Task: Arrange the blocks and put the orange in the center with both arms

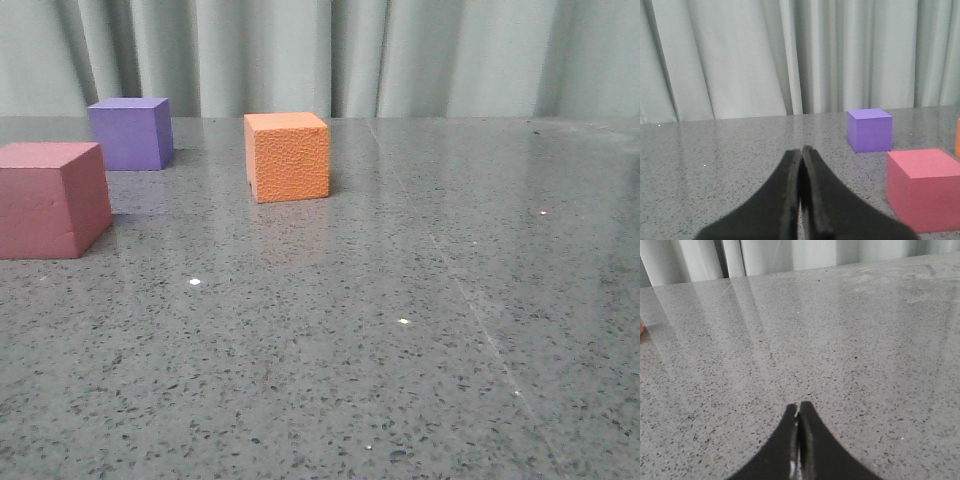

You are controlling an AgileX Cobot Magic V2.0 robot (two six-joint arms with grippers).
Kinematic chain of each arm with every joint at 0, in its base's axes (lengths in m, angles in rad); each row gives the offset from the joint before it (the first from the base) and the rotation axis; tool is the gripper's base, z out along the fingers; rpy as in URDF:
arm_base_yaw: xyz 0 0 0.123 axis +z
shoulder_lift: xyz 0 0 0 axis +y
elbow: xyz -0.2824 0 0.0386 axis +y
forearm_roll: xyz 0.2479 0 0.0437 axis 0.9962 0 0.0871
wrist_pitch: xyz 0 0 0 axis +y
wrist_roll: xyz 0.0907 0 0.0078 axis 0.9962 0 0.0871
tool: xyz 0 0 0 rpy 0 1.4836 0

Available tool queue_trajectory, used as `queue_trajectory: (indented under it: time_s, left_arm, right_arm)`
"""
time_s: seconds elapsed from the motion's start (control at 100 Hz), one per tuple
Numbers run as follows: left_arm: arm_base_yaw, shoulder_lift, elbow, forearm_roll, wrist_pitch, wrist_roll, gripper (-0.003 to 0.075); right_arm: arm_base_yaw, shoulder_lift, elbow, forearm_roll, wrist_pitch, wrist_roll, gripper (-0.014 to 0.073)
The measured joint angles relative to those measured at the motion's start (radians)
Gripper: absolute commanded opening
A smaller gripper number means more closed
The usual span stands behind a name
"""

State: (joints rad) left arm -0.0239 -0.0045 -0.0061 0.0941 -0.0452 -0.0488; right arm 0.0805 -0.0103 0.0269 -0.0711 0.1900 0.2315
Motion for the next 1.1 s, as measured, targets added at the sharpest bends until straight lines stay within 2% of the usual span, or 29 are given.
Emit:
queue_trajectory:
  time_s: [0.85, 0.96, 1.1]
  left_arm:
    - [0.0, 0.0, 0.0, -0.03, -0.027, 0.0, -0.0019]
    - [0.0, 0.0, -0.03, -0.088, 0.056, -0.002, -0.0019]
    - [0.0, 0.027, -0.175, -0.108, 0.199, -0.002, -0.0019]
  right_arm:
    - [0.0, 0.0, 0.0, 0.0, 0.0, 0.0, -0.0067]
    - [0.0, 0.0, 0.0, 0.0, 0.0, 0.0, -0.0067]
    - [0.0, 0.0, 0.0, 0.0, 0.0, 0.0, -0.0067]
